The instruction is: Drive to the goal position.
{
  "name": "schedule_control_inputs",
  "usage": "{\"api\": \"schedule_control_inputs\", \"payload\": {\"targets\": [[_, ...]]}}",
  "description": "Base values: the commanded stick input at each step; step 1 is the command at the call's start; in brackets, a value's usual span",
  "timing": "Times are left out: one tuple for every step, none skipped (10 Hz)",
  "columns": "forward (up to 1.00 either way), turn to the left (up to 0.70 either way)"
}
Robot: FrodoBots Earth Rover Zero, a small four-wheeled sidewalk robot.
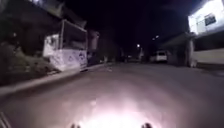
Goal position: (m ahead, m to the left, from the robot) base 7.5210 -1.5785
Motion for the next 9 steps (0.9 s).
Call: {"api": "schedule_control_inputs", "payload": {"targets": [[0.85,0.00],[0.85,0.00],[0.85,0.00],[0.85,0.00],[0.85,0.00],[0.85,-0.09],[0.85,-0.09],[0.85,0.00],[0.85,0.00]]}}
